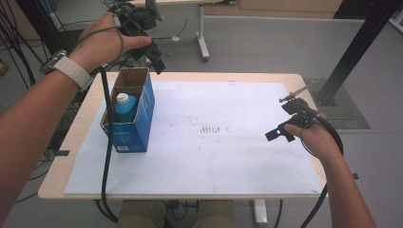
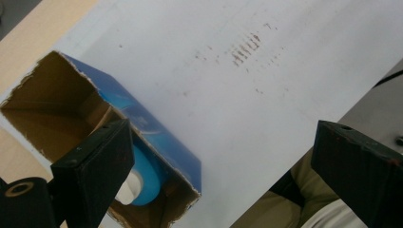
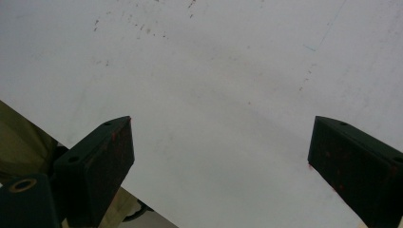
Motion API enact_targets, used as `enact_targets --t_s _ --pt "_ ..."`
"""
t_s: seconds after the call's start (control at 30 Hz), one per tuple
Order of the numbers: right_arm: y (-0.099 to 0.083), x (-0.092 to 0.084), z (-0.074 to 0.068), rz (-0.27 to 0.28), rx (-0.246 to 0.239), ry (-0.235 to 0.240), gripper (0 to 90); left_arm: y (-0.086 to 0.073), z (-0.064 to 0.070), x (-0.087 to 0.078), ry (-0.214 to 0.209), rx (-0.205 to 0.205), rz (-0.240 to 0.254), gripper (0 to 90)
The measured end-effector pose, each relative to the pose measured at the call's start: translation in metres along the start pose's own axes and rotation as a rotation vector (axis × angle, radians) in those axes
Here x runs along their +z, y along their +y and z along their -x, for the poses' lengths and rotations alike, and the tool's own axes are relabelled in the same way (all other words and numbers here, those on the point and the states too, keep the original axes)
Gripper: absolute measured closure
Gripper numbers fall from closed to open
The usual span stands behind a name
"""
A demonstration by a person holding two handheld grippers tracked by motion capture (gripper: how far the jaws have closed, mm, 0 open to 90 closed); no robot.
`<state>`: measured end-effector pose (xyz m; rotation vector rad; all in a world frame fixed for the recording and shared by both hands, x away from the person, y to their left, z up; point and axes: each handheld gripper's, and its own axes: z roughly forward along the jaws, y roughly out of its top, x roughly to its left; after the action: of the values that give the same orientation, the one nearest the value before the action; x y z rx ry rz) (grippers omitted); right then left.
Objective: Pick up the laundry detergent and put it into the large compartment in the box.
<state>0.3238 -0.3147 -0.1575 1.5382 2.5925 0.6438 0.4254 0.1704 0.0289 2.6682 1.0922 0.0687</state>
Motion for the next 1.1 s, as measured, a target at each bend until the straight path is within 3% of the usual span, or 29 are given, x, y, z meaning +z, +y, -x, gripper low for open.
enact_targets --t_s 0.13,0.33,0.5,0.73,1.1 --pt "0.000 0.000 -0.001 -0.004 0.008 -0.003 7.6 0.007 0.000 0.004 -0.037 0.083 -0.007 7.6" --pt "-0.003 0.000 -0.002 -0.003 0.025 0.000 7.5 0.019 0.004 0.016 -0.059 0.139 -0.034 7.3" --pt "-0.006 -0.001 -0.001 0.004 0.046 0.010 7.5 0.025 0.013 0.027 -0.063 0.222 -0.038 5.7" --pt "-0.005 -0.003 -0.002 0.003 0.057 0.005 7.6 0.038 0.019 0.046 -0.106 0.330 -0.070 5.7" --pt "-0.011 -0.006 0.000 0.011 0.064 -0.002 7.5 0.049 0.036 0.072 -0.142 0.436 -0.074 5.6"
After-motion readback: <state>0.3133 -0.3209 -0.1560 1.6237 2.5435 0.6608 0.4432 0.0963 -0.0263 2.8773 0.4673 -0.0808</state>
